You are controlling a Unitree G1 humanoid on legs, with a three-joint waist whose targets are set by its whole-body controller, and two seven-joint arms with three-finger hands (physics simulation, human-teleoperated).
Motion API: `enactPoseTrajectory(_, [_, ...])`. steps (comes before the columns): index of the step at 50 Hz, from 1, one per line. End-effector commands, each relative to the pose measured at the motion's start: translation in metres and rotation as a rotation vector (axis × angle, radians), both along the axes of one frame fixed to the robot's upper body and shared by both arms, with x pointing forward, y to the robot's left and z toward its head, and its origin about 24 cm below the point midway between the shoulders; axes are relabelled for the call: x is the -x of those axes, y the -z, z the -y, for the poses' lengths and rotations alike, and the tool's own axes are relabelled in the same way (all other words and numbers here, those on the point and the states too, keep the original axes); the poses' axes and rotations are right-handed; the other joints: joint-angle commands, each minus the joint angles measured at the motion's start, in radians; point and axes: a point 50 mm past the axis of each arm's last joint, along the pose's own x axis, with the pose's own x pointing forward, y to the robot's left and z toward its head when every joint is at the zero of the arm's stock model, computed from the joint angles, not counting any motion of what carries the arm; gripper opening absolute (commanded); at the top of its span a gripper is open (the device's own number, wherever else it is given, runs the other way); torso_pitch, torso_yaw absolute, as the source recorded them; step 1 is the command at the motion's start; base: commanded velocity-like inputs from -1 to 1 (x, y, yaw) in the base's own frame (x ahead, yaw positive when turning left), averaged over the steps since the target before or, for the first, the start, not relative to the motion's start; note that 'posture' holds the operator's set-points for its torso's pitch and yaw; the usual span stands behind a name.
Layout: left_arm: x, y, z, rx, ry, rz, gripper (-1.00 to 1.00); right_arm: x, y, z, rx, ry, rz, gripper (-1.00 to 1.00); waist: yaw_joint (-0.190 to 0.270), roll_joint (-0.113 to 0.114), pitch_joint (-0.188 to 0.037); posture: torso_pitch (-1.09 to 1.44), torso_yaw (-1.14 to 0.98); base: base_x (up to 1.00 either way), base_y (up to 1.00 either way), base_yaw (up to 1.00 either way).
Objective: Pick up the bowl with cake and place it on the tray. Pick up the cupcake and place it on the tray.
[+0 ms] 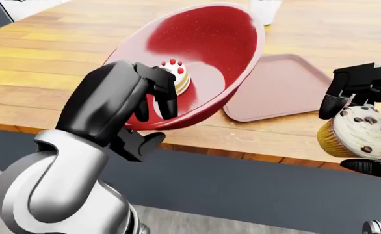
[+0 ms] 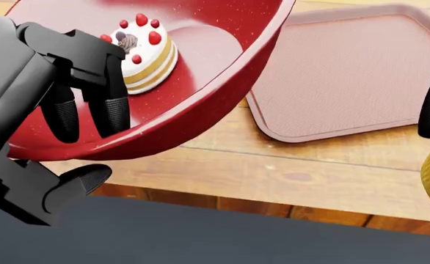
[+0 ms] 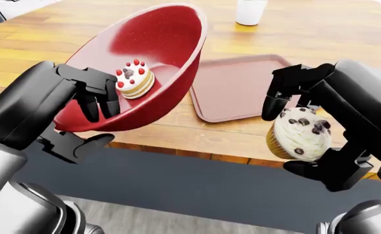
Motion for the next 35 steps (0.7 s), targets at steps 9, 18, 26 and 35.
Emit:
enactPoseTrajectory(9, [0.0048, -0.0098, -0.0041, 0.019, -0.013, 0.078, -1.00, 0.0052, -0.0108, 0.0021, -0.002, 0.042, 0.085, -1.00, -0.003, 0.038, -0.037, 0.00, 0.00, 0.08, -0.08, 0.00])
enactPoseTrajectory(18, [0.0052, -0.0091, -0.0044, 0.019, -0.013, 0.077, -1.00, 0.0038, -0.0096, 0.0025, -0.003, 0.044, 0.090, -1.00, -0.009, 0.095, -0.055, 0.00, 0.00, 0.50, -0.31, 0.00])
enactPoseTrajectory(26, [0.0069, -0.0105, -0.0044, 0.016, -0.012, 0.078, -1.00, 0.0038, -0.0085, 0.0019, -0.001, 0.042, 0.085, -1.00, 0.011, 0.064, -0.065, 0.00, 0.00, 0.55, -0.47, 0.00])
enactPoseTrajectory(35, [0.0087, -0.0146, -0.0053, 0.019, -0.014, 0.086, -1.00, 0.0071, -0.0100, 0.0037, -0.002, 0.044, 0.087, -1.00, -0.015, -0.026, -0.072, 0.00, 0.00, -0.03, -0.32, 0.00])
